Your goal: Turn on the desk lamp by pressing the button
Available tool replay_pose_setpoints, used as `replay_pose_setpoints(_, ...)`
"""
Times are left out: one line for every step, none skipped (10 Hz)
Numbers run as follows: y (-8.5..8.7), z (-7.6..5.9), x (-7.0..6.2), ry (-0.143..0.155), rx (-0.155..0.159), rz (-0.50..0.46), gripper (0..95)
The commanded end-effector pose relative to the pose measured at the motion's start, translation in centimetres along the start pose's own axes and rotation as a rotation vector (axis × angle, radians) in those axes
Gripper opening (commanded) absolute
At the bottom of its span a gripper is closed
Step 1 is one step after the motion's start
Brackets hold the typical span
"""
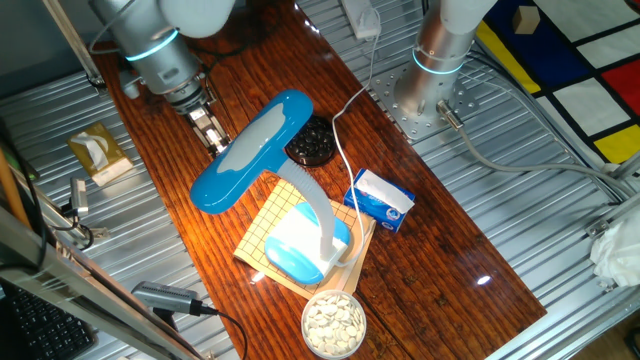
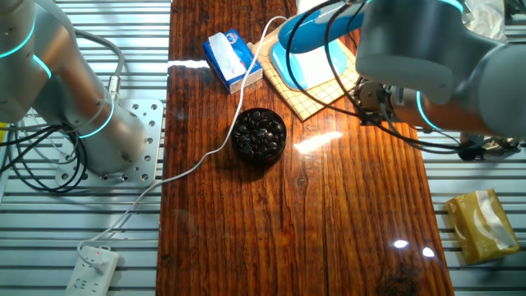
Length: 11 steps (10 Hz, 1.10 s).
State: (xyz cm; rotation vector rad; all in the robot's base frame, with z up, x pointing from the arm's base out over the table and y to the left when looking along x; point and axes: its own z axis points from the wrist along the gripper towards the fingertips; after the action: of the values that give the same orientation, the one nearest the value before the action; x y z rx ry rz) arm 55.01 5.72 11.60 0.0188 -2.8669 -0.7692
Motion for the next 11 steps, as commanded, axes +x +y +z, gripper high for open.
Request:
replay_pose_setpoints(0.3, 0.3, 0.0, 0.002, 0.003, -0.006, 0.0)
replay_pose_setpoints(0.3, 0.4, 0.1, 0.005, 0.003, -0.026, 0.0)
replay_pose_setpoints(0.3, 0.6, 0.0, 0.005, 0.000, -0.040, 0.0)
replay_pose_setpoints(0.2, 0.8, 0.0, 0.006, 0.002, -0.046, 0.0)
replay_pose_setpoints(0.1, 1.2, 0.0, 0.004, 0.008, -0.043, 0.0)
replay_pose_setpoints(0.0, 1.6, 0.0, 0.000, 0.014, -0.037, 0.0)
replay_pose_setpoints(0.0, 1.8, 0.0, -0.006, 0.018, -0.035, 0.0)
replay_pose_setpoints(0.0, 1.8, 0.0, -0.013, 0.024, -0.027, 0.0)
replay_pose_setpoints(0.0, 1.8, 0.0, -0.014, 0.027, -0.021, 0.0)
replay_pose_setpoints(0.0, 1.8, 0.0, -0.010, 0.042, -0.010, 0.0)
replay_pose_setpoints(0.0, 1.8, 0.0, -0.009, 0.022, -0.013, 0.0)
